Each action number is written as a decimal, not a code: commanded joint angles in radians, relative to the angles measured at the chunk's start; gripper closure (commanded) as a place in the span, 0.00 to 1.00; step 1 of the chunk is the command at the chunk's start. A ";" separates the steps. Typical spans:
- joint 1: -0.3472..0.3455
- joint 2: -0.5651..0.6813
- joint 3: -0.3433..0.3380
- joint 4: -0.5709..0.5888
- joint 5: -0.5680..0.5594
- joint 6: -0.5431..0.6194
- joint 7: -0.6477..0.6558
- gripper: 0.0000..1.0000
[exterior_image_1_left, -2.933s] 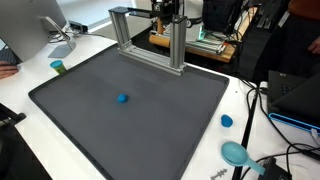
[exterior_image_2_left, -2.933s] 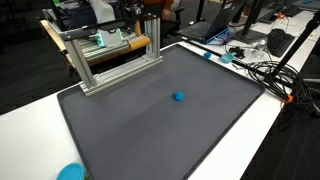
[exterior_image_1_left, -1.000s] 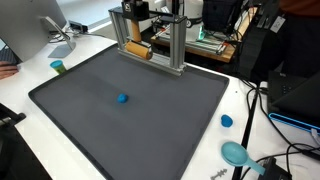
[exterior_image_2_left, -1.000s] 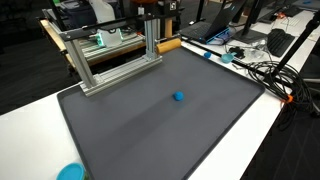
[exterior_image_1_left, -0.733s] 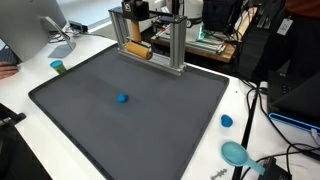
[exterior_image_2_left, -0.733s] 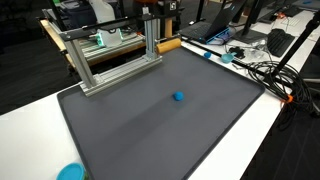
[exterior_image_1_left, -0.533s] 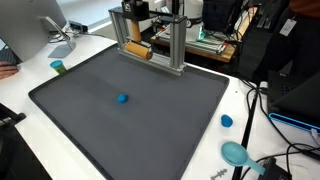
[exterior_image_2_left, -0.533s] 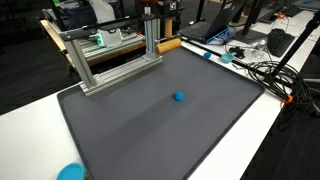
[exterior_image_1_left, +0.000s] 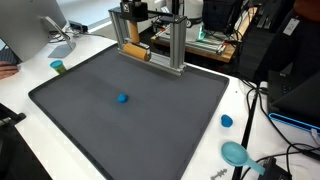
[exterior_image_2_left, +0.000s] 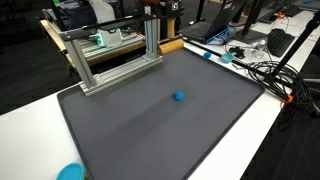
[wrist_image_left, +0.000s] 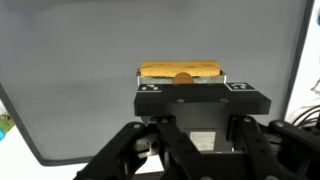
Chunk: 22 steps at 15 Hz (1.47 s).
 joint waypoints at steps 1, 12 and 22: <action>0.007 0.062 -0.007 0.032 -0.020 0.167 0.013 0.78; -0.018 0.250 -0.073 0.099 -0.041 0.181 -0.105 0.53; 0.000 0.317 -0.066 0.071 -0.040 0.297 -0.106 0.53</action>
